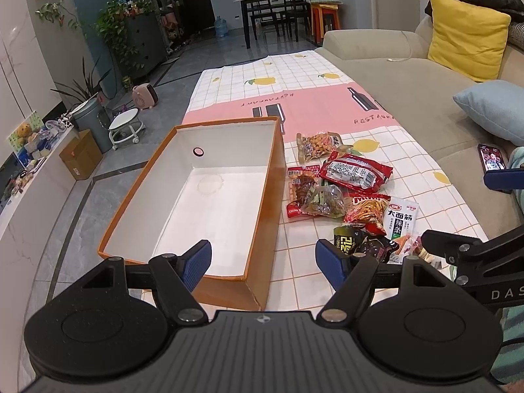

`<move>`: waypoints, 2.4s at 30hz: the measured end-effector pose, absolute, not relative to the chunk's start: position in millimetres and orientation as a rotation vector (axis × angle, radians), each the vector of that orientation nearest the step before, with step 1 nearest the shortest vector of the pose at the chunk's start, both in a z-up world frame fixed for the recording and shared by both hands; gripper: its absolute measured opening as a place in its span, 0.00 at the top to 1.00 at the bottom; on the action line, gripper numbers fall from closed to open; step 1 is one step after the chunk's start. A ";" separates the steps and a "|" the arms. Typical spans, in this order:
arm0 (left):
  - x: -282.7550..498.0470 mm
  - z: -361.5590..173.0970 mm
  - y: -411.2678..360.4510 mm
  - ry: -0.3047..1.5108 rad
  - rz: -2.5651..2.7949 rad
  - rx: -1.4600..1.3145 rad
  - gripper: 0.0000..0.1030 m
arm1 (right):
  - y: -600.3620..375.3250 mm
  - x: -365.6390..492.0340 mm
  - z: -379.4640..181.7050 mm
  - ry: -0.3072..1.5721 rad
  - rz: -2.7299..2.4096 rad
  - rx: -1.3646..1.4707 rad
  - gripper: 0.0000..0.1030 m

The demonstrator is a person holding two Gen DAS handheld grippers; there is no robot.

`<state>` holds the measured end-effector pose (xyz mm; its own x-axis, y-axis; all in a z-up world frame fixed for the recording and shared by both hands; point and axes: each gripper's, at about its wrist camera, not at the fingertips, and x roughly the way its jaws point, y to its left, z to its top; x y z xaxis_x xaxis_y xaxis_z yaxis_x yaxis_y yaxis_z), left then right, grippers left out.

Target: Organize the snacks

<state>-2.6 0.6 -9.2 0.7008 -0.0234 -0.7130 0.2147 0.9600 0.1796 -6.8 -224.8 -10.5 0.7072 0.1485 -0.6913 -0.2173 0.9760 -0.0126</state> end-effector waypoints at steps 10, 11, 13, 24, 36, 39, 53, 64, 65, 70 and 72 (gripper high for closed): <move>-1.5 -9.7 0.7 0.790 -0.130 0.261 0.17 | -226.9 -7.5 -11.7 0.763 0.199 -0.100 0.04; -1.9 -9.8 1.3 0.790 -0.129 0.261 0.17 | -227.4 -7.9 -11.6 0.763 0.198 -0.101 0.04; -1.9 -9.8 1.4 0.790 -0.130 0.261 0.17 | -227.7 -8.8 -10.5 0.763 0.197 -0.104 0.04; -2.0 -10.1 1.4 0.791 -0.130 0.261 0.17 | -225.9 -8.8 -10.4 0.765 0.196 -0.106 0.04; -2.2 -10.4 1.3 0.791 -0.130 0.261 0.17 | -224.7 -8.3 -11.2 0.774 0.193 -0.111 0.04; -1.8 -10.0 0.9 0.791 -0.130 0.261 0.17 | -223.8 -7.9 -11.3 0.774 0.192 -0.111 0.04; -5.3 -14.2 -0.5 0.793 -0.140 0.254 0.17 | -222.4 -7.3 -11.5 0.784 0.185 -0.114 0.04; 9.6 -11.7 -19.2 0.819 -0.279 0.239 0.40 | -231.5 0.0 -16.5 0.771 0.179 -0.134 0.07; 12.8 -11.8 -20.5 0.828 -0.301 0.228 0.45 | -234.5 2.1 -17.9 0.774 0.176 -0.123 0.09; 30.2 -18.0 -34.3 0.888 -0.432 0.217 0.50 | -249.8 18.0 -31.5 0.831 0.171 -0.093 0.15; 36.5 -25.0 -44.3 0.913 -0.462 0.236 0.48 | -255.0 25.3 -39.8 0.867 0.167 -0.074 0.20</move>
